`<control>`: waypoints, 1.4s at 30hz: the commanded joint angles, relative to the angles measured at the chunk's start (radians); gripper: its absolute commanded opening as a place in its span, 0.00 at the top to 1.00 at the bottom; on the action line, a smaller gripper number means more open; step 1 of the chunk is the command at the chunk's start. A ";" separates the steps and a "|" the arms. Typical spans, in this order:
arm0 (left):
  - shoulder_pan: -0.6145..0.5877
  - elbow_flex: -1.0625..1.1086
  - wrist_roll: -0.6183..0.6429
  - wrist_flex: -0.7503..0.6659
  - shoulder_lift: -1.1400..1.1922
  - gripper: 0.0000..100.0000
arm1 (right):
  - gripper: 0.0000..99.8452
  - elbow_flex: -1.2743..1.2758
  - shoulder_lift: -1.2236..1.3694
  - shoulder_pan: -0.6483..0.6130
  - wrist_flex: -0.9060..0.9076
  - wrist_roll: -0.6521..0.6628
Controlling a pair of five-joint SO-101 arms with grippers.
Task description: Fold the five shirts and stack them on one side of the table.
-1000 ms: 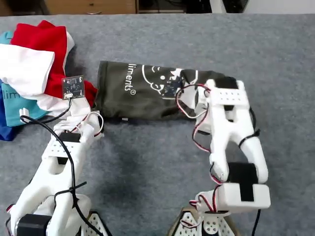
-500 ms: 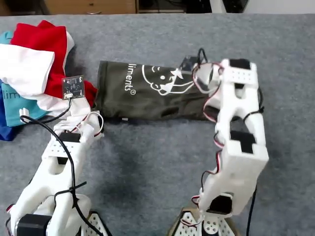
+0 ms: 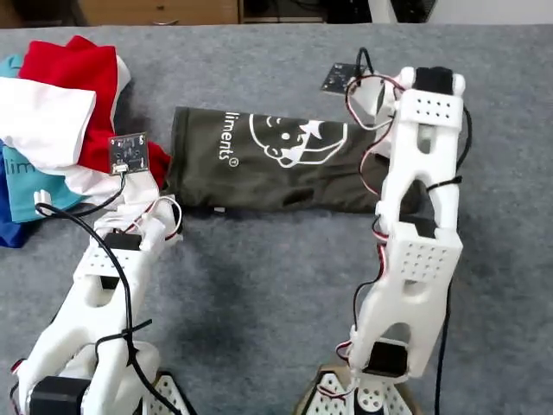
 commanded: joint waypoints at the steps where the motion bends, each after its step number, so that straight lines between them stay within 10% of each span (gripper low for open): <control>1: 0.009 -0.005 -0.011 -0.017 -0.028 0.98 | 1.00 -0.070 -0.097 -0.024 0.089 -0.120; 7: 0.009 -0.008 -0.009 -0.020 -0.028 0.98 | 1.00 0.171 -0.259 -0.070 0.058 -0.183; 18: 0.009 -0.003 -0.006 -0.014 -0.028 0.98 | 1.00 0.657 -0.113 0.027 -0.575 -0.390; 30: 0.025 -0.012 -0.015 0.002 -0.039 0.98 | 1.00 0.423 -0.455 0.031 -0.336 -0.400; 36: -0.043 -0.511 0.097 0.594 -0.058 0.88 | 1.00 0.549 -0.532 0.185 -0.571 -0.838; 42: 0.008 -0.818 0.115 0.661 0.157 0.87 | 1.00 0.843 -0.407 0.283 -1.057 -1.068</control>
